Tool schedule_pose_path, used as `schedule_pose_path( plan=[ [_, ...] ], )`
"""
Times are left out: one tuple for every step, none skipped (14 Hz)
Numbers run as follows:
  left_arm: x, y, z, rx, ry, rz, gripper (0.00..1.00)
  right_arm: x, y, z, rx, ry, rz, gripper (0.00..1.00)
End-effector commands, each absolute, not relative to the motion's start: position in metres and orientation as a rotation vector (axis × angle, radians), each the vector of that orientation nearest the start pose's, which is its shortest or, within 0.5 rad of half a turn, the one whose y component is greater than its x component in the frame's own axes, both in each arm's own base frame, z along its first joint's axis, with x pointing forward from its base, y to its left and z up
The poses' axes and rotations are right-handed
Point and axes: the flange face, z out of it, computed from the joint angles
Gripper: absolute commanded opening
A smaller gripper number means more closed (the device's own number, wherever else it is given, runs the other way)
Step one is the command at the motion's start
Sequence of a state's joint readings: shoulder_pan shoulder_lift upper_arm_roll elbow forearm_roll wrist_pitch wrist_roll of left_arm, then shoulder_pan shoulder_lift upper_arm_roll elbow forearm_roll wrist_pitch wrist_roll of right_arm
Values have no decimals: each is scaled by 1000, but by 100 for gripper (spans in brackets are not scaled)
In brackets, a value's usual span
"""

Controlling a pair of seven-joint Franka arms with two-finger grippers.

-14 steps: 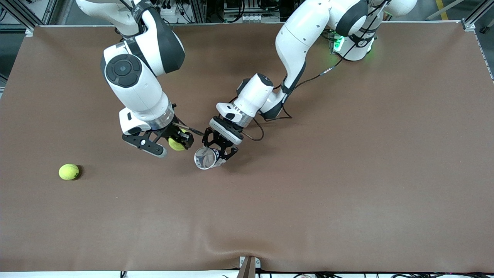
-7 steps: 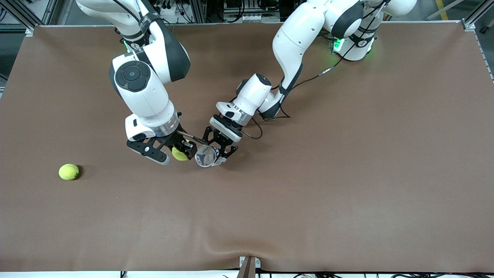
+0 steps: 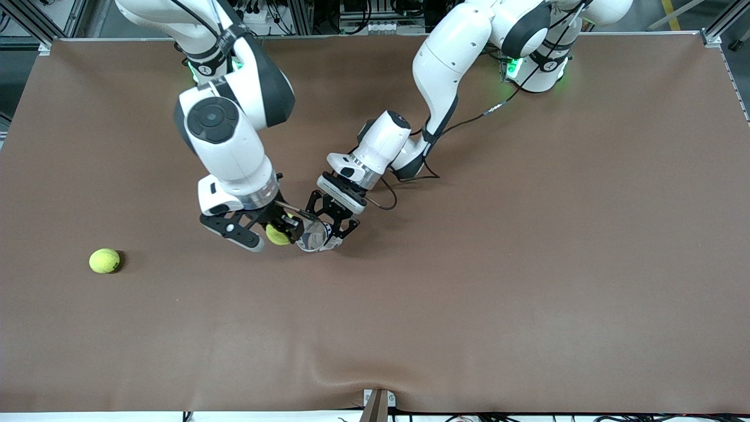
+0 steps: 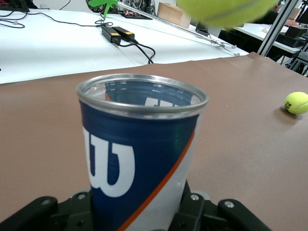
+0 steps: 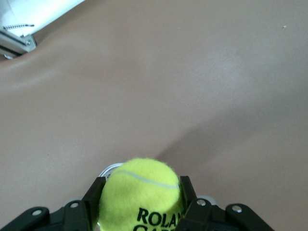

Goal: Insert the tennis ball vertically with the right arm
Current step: 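Bring the can and the ball together above the table center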

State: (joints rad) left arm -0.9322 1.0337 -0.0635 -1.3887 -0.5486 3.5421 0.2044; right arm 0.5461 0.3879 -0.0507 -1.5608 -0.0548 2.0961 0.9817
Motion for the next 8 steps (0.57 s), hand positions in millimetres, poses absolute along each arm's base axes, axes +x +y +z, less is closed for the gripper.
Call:
schedule_pose_path(
  plan=[
    [476,-584,201,2270,-565,1230,58,602,350,436,-2974,756,-300,0],
    [476,-584,201,2270,-565,1230,58,602,353,430,-2973,766,-298,0],
    [476,-585,202,2269,-565,1229,59,600,358,425,-2980,758,-292,0],
    [476,-584,201,2270,-566,1228,62,598,364,416,-2998,743,-288,0],
    [476,-584,201,2270,-564,1229,64,596,369,413,-3011,725,-295,0],
    [476,-584,201,2270,-566,1228,64,596,369,409,-3020,721,-298,0],
    [476,-584,201,2270,-566,1228,64,596,369,407,-3022,724,-295,0],
    [476,-584,200,2272,-567,1227,64,597,371,404,-3020,719,-298,0]
  ],
)
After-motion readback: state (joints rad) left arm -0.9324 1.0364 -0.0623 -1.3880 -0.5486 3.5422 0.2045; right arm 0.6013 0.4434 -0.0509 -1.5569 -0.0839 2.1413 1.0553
